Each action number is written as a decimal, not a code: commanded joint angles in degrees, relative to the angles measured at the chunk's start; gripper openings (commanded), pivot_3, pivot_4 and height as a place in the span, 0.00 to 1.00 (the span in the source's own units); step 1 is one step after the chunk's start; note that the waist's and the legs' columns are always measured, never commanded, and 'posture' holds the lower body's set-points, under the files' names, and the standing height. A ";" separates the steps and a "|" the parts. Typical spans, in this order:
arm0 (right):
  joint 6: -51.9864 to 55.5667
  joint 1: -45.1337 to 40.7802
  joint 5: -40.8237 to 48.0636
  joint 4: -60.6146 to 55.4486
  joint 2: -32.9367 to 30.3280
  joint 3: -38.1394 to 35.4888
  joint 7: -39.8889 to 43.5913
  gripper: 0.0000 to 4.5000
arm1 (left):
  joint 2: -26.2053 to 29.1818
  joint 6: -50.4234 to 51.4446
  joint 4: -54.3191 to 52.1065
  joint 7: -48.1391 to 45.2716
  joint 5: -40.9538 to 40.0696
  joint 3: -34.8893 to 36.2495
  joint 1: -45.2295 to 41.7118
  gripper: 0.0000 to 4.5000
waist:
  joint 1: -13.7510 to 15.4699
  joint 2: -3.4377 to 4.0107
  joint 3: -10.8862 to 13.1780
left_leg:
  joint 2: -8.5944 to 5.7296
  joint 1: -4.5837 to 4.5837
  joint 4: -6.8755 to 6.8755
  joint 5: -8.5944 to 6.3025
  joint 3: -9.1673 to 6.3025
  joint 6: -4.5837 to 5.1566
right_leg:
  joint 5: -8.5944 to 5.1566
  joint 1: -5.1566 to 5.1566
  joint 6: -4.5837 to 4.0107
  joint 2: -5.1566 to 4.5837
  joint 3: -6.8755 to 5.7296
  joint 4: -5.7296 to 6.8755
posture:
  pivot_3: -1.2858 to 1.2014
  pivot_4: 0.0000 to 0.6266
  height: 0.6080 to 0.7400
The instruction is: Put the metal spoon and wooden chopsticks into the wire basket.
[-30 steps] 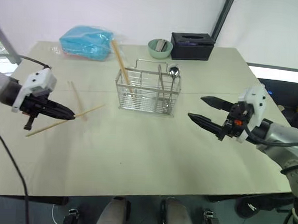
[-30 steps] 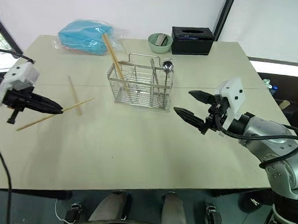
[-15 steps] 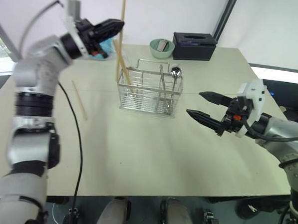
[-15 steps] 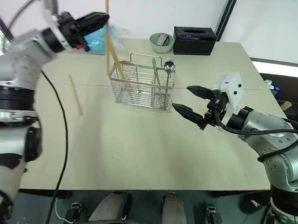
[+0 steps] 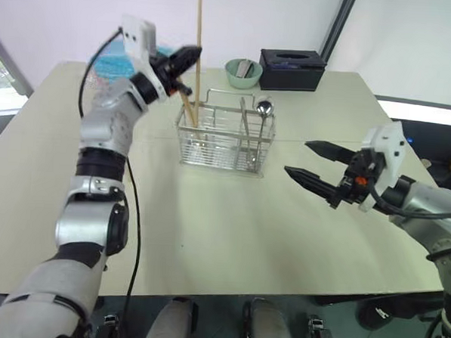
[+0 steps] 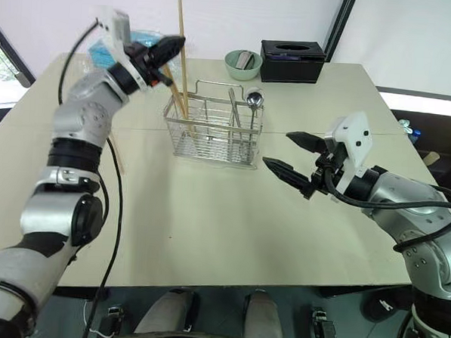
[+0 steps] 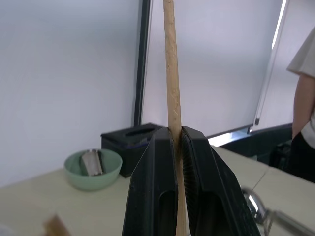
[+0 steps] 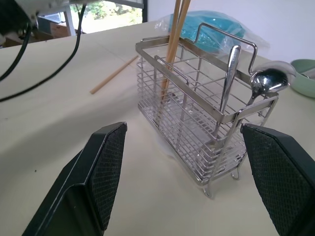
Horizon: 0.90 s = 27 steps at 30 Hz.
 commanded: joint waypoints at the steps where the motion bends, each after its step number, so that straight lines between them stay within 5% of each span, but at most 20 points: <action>1: -0.23 0.04 0.91 -2.02 -0.22 -2.05 -0.65 0.85 | -0.85 -2.04 -2.22 0.29 1.79 -0.28 0.59 0.01 | 0.02 -0.01 0.00 | -0.01 0.00 0.01 0.00 0.00 0.00 | 0.00 0.00 0.00 -0.01 0.00 0.00 | 0.52 0.24 0.35; 3: -0.26 0.17 0.89 -2.11 -0.12 -2.02 -0.79 0.85 | -1.45 -1.52 -2.93 0.67 1.89 0.04 1.34 0.01 | 0.00 -0.01 0.00 | -0.01 -0.01 0.01 0.00 0.00 0.00 | 0.00 0.00 0.00 -0.01 0.00 0.00 | 0.52 0.24 0.35; 4: -0.37 0.17 0.75 -2.03 -0.03 -1.89 -0.83 0.85 | -1.80 -0.85 -3.80 0.81 1.67 0.21 1.93 0.17 | -0.04 -0.01 0.00 | -0.01 -0.01 0.01 0.00 0.00 0.00 | 0.00 0.00 0.00 -0.01 0.00 0.00 | 0.52 0.24 0.35; 12: -0.84 -0.75 0.27 -0.84 0.53 -0.87 -0.75 0.85 | -2.71 3.92 -11.73 2.58 -0.21 1.71 5.47 1.00 | 0.00 0.00 0.00 | -0.01 0.00 0.01 0.00 -0.01 0.00 | 0.00 0.00 0.00 -0.01 0.00 0.00 | 0.52 0.24 0.35; 20: -1.72 -2.56 -1.19 1.29 1.24 1.21 0.21 0.85 | -0.63 13.37 -27.11 9.67 -4.29 4.94 7.86 1.00 | 0.00 0.00 0.00 | 0.00 0.00 0.00 0.00 -0.02 0.00 | 0.00 0.01 0.00 -0.01 0.00 -0.01 | 0.52 0.24 0.35; 27: -2.68 -4.03 -2.60 2.94 2.53 3.15 1.52 0.85 | 2.08 27.50 -33.26 32.85 -6.87 15.12 0.63 1.00 | -0.02 0.00 0.00 | 0.01 0.02 0.00 -0.01 -0.07 -0.01 | 0.00 0.02 0.01 0.04 -0.01 -0.01 | 0.52 0.24 0.35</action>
